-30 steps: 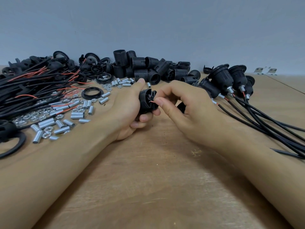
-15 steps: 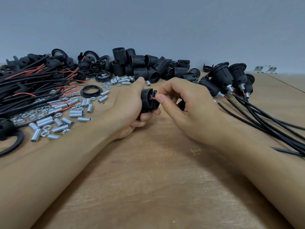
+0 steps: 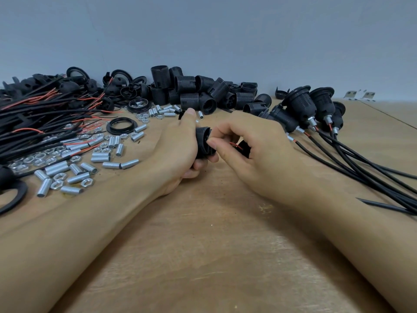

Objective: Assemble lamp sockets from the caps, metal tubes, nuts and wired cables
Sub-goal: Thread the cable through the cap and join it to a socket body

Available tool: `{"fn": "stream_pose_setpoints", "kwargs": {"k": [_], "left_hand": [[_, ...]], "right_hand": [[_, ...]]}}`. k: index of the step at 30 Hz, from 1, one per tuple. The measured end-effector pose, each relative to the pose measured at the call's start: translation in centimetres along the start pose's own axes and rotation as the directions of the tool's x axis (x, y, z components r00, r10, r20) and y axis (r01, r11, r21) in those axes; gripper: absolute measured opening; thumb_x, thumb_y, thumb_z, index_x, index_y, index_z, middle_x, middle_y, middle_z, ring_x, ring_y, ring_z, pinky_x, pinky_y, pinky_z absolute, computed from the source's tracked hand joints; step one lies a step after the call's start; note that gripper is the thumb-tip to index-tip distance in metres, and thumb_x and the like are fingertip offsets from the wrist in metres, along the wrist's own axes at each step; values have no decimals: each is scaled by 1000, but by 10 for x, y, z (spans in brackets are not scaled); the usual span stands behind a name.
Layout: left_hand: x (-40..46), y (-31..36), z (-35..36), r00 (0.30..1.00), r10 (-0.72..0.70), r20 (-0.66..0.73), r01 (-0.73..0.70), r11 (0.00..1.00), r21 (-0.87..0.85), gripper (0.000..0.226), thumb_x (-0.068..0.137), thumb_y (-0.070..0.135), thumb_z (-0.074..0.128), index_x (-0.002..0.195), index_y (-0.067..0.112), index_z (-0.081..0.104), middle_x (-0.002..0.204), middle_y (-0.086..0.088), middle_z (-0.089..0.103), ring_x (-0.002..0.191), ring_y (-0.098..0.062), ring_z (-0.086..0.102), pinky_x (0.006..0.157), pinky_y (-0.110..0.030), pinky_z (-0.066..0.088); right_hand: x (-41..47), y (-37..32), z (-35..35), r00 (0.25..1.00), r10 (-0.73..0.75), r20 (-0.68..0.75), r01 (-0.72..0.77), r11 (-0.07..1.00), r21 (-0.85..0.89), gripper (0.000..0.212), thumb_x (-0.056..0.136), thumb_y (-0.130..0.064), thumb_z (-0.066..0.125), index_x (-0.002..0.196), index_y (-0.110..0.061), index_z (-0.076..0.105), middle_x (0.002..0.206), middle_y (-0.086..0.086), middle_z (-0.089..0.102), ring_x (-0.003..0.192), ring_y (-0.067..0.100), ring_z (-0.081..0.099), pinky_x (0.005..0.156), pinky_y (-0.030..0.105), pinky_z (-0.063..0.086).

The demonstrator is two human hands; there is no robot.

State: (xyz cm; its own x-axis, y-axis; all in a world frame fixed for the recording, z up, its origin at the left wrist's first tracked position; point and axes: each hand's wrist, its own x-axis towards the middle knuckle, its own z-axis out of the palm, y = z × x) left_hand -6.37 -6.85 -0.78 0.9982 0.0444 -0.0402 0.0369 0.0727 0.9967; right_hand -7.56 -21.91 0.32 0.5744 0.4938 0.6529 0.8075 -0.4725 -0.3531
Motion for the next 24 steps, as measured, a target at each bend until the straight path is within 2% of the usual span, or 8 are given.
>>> {"fn": "stream_pose_setpoints", "kwargs": {"k": [3,6,8,11,15,19,22,24], "left_hand": [[0,1,0,1000,0,11,1,1000,-19,54,107,42,28,71,8,50,43,-6,51,30,-13,30,34,-10,20],[0,2,-1,1000,-2,23,2,1000,-30,49,107,42,30,76,8,49,44,-4,53,31,-12,31,33,-10,20],[1,2,-2,999,-2,33,4,999,-38,49,107,42,31,77,7,49,45,-6,55,30,-11,31,32,-10,20],[2,2,-4,998,-5,60,8,998,-55,52,107,42,32,75,6,52,52,-12,59,29,-11,30,32,-10,19],[2,3,-4,999,-18,30,20,998,-63,44,107,42,34,84,7,48,50,-7,52,29,-11,30,32,-9,19],[3,4,-4,1000,-22,18,24,996,-88,39,107,42,34,87,10,44,49,-4,51,29,-10,29,33,-8,19],[3,5,-4,999,-24,26,26,995,-101,43,107,43,32,85,7,45,47,-4,53,29,-10,29,32,-9,19],[4,4,-5,1000,-18,21,20,996,-89,48,107,43,31,79,7,47,47,-6,54,30,-11,29,32,-9,19]], "right_hand": [[1,-1,2,996,81,39,-84,993,85,8,96,-11,60,91,-4,61,78,2,65,75,17,57,71,31,45],[3,-1,-1,974,153,166,-179,973,149,8,98,-15,55,96,-8,53,84,3,63,78,16,54,69,25,42],[3,0,-6,949,171,265,-232,947,220,9,92,-16,50,99,-11,47,91,11,60,83,25,52,74,37,43],[3,1,-13,924,163,346,-281,903,325,25,78,-8,46,101,-12,40,103,19,53,95,33,49,85,50,42],[1,4,-12,932,194,306,-309,865,394,33,81,-14,59,106,-22,39,106,12,49,97,33,53,83,40,49],[1,8,-13,914,300,273,-401,765,504,44,78,-7,79,102,-24,46,106,4,51,101,38,60,89,53,53],[3,10,-16,908,367,204,-419,783,460,43,69,-11,86,95,-24,54,99,-6,64,91,24,68,83,42,59],[5,10,-18,905,388,177,-424,775,469,36,69,-13,86,94,-20,61,91,-1,72,78,17,72,70,31,60]]}}
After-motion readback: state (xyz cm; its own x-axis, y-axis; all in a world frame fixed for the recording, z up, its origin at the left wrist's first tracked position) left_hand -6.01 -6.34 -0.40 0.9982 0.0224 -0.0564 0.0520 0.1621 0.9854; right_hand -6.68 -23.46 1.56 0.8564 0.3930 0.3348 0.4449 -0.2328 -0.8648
